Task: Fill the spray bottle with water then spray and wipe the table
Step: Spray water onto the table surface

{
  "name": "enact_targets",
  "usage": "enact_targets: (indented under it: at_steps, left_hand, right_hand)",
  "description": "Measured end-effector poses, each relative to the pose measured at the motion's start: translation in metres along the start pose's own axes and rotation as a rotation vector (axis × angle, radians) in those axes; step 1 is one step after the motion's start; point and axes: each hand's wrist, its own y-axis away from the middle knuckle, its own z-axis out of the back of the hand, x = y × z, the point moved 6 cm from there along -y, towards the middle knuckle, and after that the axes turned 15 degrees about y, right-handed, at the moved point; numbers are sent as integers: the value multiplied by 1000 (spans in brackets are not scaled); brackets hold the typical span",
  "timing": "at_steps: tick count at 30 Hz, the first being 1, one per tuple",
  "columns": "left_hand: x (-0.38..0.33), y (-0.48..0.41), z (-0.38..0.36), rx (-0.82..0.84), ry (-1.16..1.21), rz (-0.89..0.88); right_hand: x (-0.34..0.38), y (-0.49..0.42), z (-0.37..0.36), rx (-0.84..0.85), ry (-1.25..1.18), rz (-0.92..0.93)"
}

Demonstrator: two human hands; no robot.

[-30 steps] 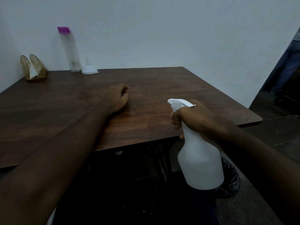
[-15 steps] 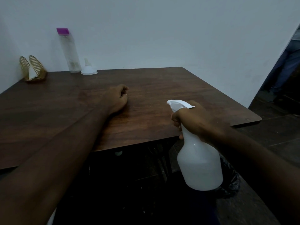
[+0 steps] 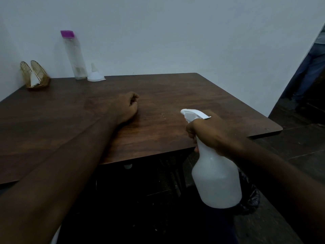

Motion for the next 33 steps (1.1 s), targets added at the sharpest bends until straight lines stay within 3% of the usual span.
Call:
enact_targets:
  at_steps: [33]
  left_hand:
    - [8,-3,-3,8,33,-33]
  right_hand:
    - [-3,9,0,53,-37,-10]
